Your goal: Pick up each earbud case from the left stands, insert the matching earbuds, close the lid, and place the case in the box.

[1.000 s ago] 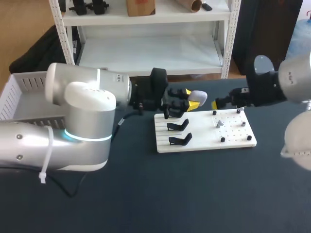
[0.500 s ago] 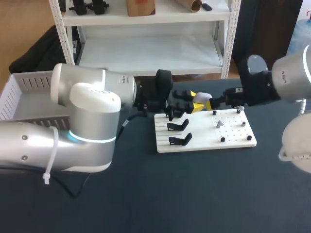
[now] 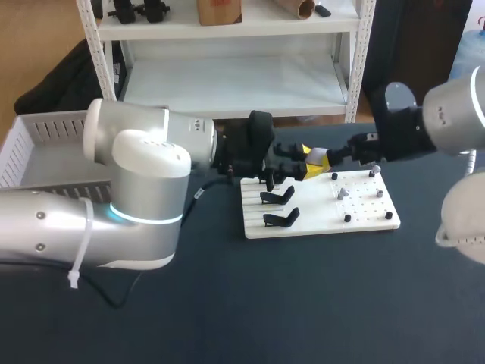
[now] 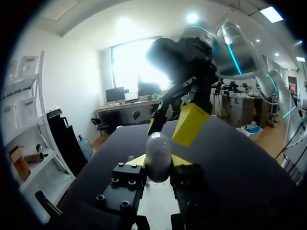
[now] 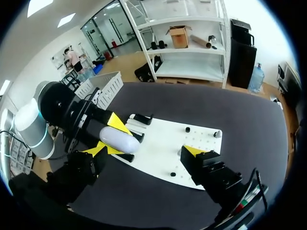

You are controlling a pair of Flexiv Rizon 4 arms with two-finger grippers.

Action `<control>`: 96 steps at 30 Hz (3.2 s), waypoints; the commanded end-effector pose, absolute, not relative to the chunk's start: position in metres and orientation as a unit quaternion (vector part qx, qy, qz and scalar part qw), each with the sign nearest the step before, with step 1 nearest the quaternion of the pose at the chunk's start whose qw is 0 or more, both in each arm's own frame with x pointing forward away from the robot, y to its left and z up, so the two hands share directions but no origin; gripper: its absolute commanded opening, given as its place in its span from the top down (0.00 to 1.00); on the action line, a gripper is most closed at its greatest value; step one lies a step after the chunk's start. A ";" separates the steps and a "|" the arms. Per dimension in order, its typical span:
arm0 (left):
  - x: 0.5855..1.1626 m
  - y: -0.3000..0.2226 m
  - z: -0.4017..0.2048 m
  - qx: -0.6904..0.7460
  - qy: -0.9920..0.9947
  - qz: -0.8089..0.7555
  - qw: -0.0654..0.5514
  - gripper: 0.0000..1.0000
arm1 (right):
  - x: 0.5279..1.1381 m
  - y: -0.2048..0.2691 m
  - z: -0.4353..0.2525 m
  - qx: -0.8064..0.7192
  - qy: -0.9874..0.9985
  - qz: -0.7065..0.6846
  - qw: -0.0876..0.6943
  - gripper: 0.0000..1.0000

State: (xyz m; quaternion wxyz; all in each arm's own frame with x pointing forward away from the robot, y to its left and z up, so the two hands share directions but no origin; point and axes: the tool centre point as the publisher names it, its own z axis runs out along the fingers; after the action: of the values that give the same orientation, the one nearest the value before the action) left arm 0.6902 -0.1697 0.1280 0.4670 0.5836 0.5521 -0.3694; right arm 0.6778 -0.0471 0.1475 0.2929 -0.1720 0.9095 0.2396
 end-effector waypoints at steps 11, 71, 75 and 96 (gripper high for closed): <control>0.677 -0.166 0.126 0.586 0.539 -0.385 0.467 1.00 | 0.682 -0.056 0.159 -0.167 0.910 0.215 0.313 0.00; 0.710 -0.098 0.152 0.515 0.539 -0.434 0.506 1.00 | 0.734 -0.169 0.110 -0.248 0.930 -0.096 0.253 0.00; 0.710 -0.098 0.152 0.515 0.539 -0.434 0.506 1.00 | 0.731 -0.160 0.097 -0.270 0.934 -0.080 0.219 0.00; 0.710 -0.098 0.152 0.515 0.539 -0.434 0.506 1.00 | 0.743 -0.144 0.072 -0.286 0.952 -0.035 0.102 0.00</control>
State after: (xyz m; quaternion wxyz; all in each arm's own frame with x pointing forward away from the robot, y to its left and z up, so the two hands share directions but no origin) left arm 0.7098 -0.0981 0.1523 0.5048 0.5153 0.5395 -0.4343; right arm 0.7332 -0.1450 0.0745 0.1353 -0.2860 0.9481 -0.0326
